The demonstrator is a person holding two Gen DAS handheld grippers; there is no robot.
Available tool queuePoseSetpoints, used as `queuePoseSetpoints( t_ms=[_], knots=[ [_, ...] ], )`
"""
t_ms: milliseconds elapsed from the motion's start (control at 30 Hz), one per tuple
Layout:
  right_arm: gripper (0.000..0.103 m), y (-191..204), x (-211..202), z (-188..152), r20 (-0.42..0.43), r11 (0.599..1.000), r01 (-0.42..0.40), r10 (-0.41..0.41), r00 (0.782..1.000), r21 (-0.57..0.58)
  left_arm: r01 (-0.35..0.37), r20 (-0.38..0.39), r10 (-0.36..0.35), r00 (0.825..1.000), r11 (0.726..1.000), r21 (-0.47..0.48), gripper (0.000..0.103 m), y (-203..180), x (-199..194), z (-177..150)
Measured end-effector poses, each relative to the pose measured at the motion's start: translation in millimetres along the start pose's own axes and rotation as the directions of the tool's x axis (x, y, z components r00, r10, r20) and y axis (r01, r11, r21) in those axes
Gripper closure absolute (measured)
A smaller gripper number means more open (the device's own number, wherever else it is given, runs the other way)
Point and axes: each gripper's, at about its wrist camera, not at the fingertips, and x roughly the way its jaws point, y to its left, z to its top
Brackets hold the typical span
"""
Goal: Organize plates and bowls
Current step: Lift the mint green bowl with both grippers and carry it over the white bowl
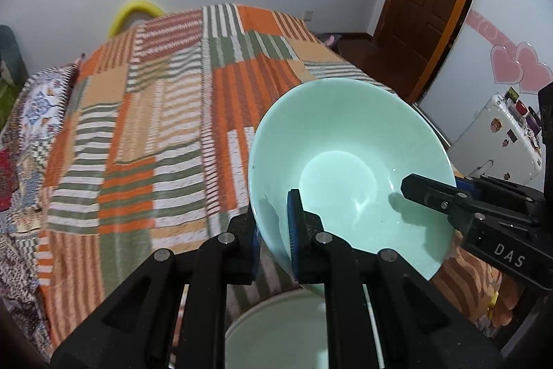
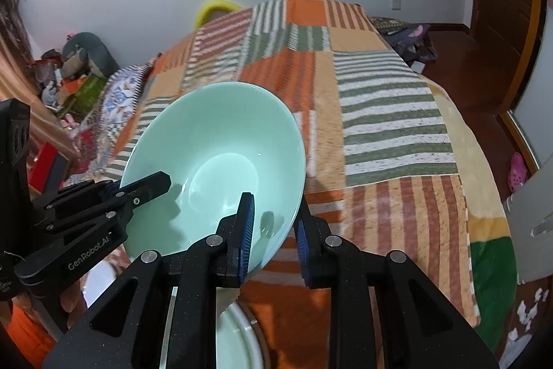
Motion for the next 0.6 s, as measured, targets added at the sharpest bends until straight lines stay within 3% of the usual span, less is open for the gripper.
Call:
queuePoseSetpoints(
  t_ms=[600],
  knots=[
    [0.082, 81, -57, -32, 0.041, 0.988, -0.108, 0.114, 0.993, -0.114, -0.061, 0.077, 0.069, 0.995, 0.993, -0.100, 0.089, 39, -132, -69]
  ],
)
